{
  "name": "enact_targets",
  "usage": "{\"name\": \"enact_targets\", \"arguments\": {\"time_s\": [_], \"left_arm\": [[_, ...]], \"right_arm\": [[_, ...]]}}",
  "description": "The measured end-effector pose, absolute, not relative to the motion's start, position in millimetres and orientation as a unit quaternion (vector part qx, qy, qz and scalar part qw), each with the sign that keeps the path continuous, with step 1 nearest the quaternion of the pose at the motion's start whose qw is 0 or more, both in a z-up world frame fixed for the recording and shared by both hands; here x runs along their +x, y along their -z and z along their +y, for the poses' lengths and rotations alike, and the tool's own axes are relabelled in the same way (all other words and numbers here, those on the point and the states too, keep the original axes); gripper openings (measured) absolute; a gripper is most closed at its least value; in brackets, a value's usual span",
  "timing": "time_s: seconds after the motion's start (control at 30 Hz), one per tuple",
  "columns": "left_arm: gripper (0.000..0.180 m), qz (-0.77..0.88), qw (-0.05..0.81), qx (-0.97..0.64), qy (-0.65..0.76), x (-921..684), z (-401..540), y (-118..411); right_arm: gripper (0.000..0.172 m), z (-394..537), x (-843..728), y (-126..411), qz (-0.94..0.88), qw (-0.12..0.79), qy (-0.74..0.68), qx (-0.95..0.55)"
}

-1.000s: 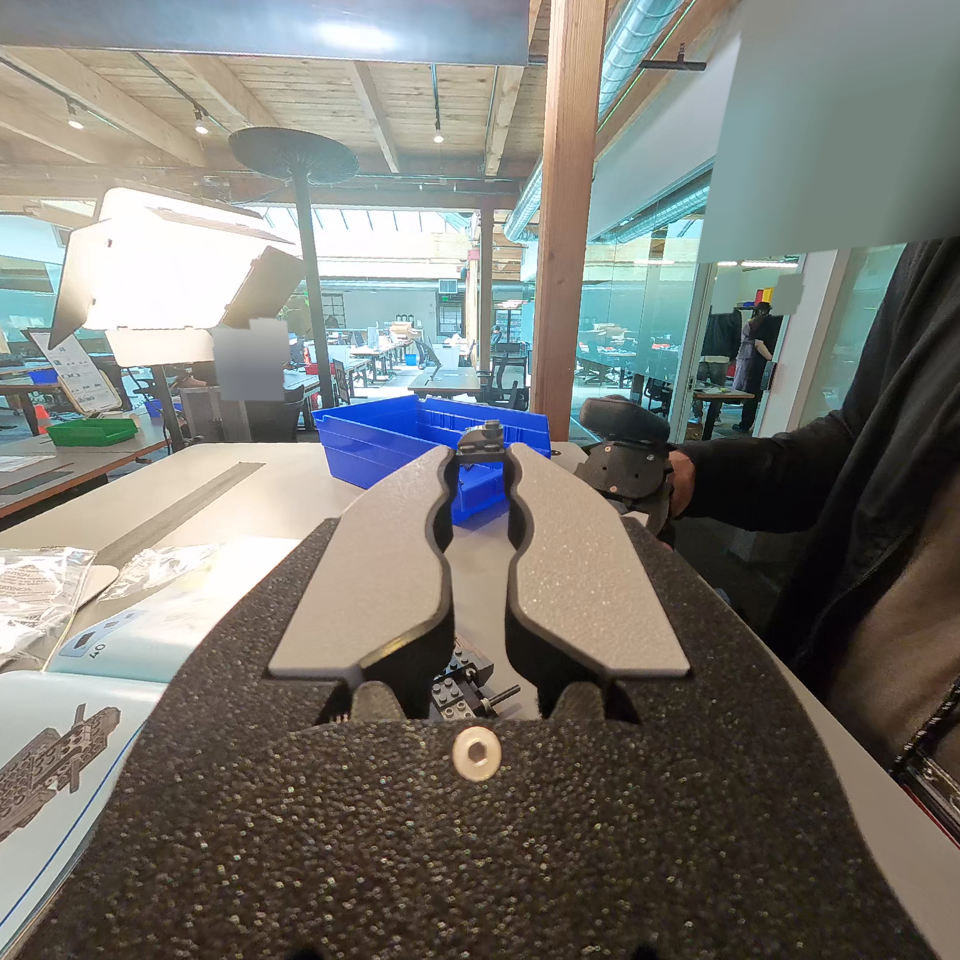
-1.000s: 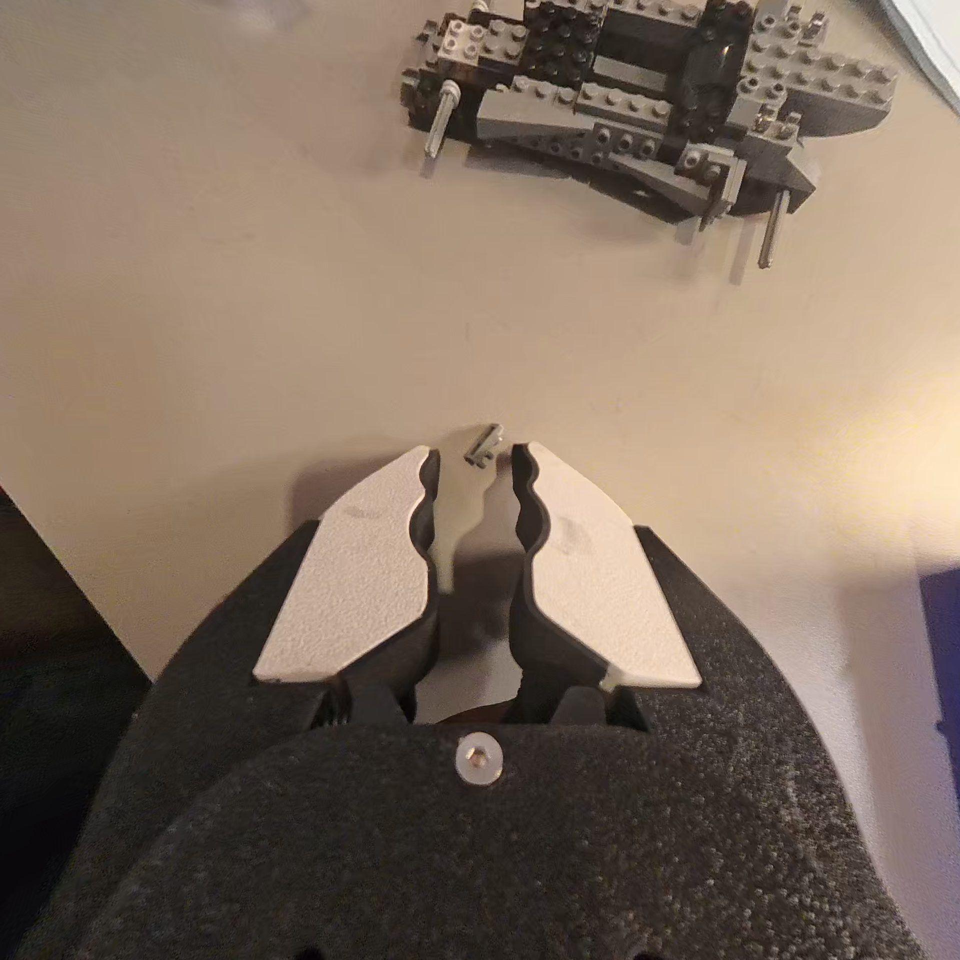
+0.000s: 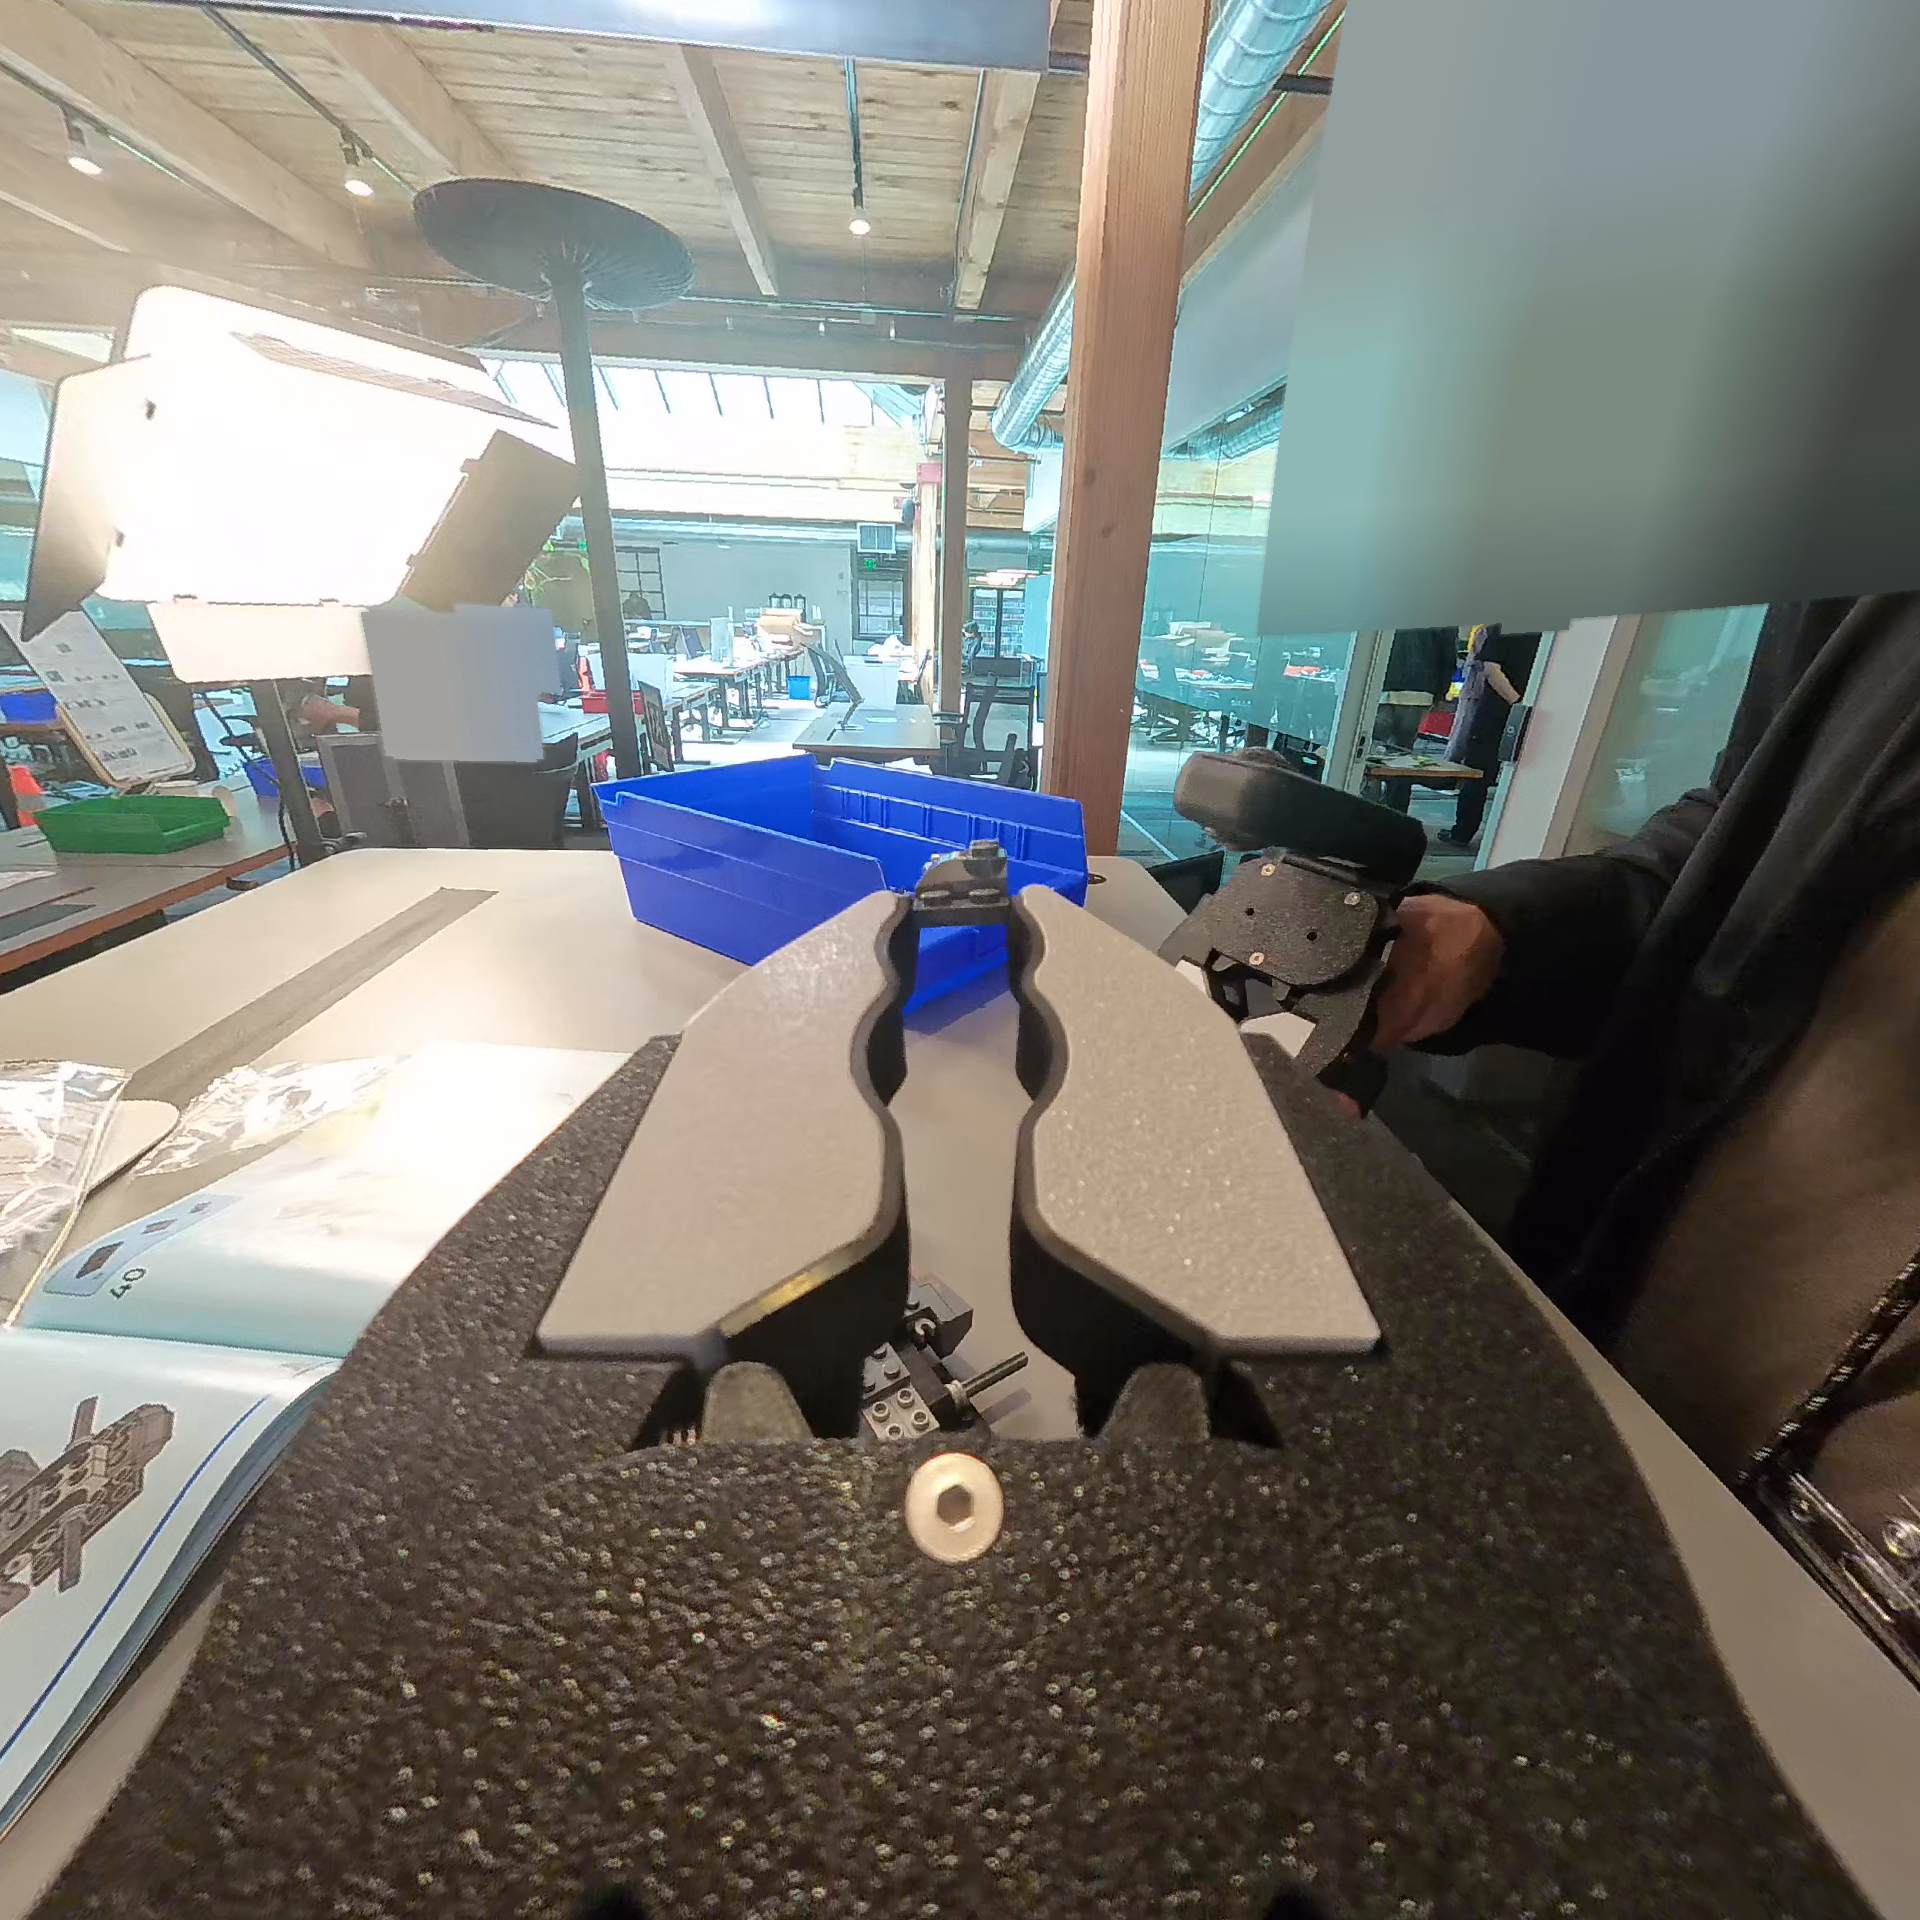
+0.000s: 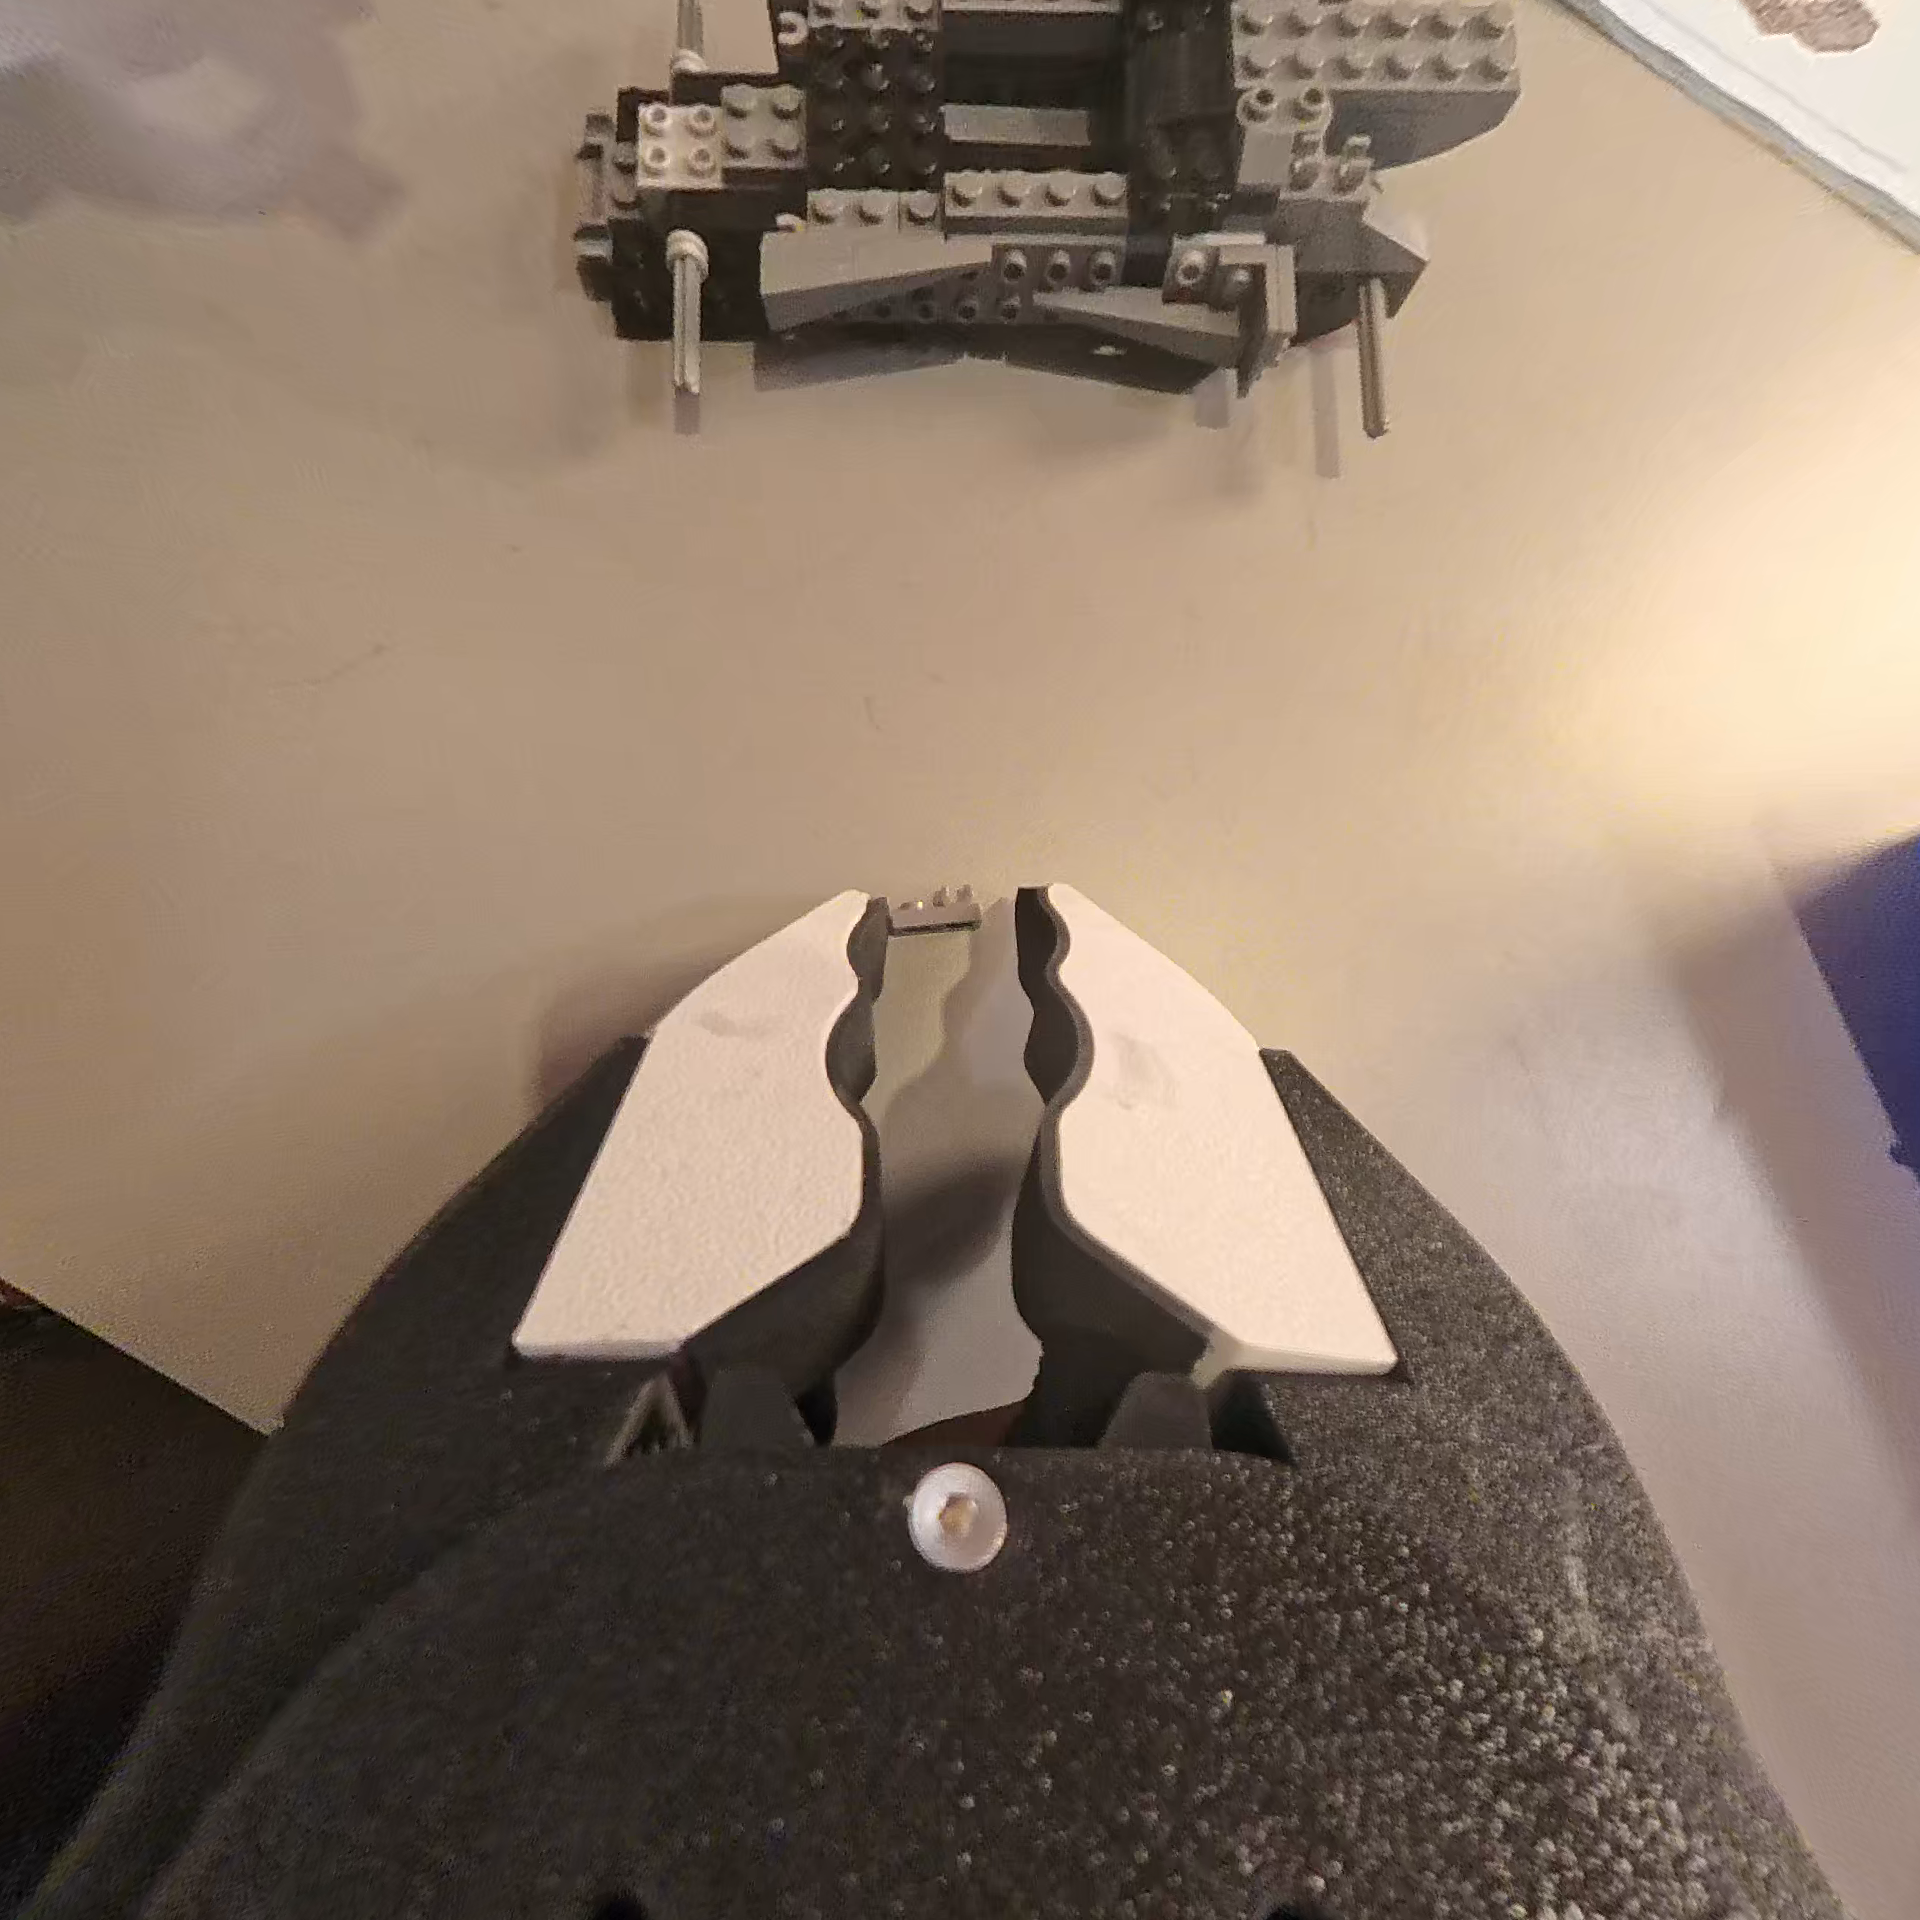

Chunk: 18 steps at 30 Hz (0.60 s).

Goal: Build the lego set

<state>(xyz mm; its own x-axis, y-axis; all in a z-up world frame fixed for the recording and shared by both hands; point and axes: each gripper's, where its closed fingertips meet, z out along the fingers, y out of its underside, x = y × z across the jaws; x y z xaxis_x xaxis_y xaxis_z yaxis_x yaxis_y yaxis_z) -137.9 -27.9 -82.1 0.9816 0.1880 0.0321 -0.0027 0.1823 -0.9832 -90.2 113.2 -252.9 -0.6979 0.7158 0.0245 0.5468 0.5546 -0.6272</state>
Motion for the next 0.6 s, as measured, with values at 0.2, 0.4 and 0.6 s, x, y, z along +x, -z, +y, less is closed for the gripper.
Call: {"name": "enact_targets", "arguments": {"time_s": [0.2, 0.4, 0.6], "left_arm": [[0.017, -0.074, 0.769, -0.631, -0.067, -138, -32, 78], [0.016, -0.075, 0.769, -0.630, -0.070, -139, -34, 78], [0.016, -0.076, 0.769, -0.631, -0.067, -139, -33, 79]], "right_arm": [[0.016, 98, -86, 250, -0.879, 0.127, -0.316, -0.333], [0.031, 74, -82, 232, -0.853, 0.145, -0.393, -0.310], [0.029, 82, -76, 245, -0.865, 0.136, -0.371, -0.310]]}}
